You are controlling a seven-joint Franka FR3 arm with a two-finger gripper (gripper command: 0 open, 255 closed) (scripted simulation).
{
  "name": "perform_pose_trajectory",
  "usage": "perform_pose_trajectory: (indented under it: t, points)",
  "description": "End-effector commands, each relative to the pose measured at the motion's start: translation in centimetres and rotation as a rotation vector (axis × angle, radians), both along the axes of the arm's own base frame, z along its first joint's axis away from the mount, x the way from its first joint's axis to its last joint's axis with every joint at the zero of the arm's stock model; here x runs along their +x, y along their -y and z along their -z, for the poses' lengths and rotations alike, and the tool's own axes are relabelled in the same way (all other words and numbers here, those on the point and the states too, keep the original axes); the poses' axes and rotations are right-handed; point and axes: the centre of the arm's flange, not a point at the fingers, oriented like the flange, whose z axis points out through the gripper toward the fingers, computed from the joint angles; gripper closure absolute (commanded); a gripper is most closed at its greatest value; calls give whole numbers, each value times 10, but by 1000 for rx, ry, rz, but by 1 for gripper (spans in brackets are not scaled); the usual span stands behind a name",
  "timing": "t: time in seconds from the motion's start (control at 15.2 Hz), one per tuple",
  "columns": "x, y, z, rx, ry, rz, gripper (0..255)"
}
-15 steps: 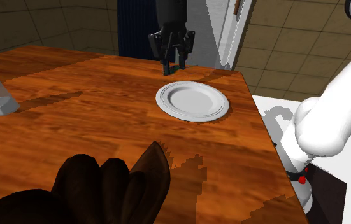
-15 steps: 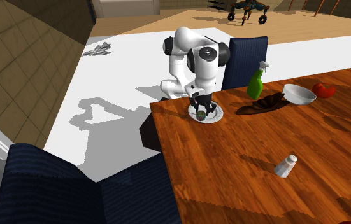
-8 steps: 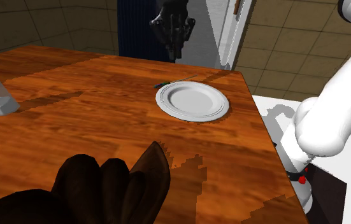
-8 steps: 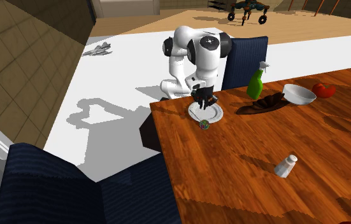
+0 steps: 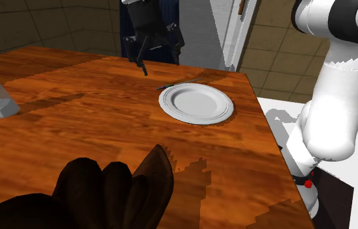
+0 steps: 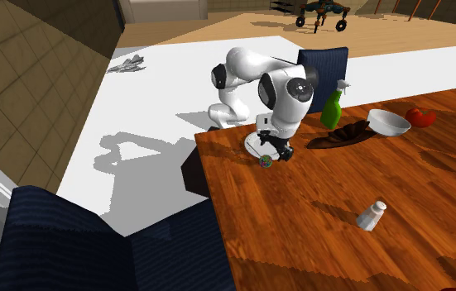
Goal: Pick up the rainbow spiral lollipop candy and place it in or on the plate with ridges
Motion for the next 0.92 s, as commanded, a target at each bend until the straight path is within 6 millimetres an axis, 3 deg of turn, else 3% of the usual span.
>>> perform_pose_trajectory:
  t: [0.0, 0.46, 0.86]
  points:
    - [5, -8, 17, -53, -11, 80, 0]
    - [-6, -2, 49, -53, -11, 80, 0]
    - [-6, -2, 49, -53, -11, 80, 0]
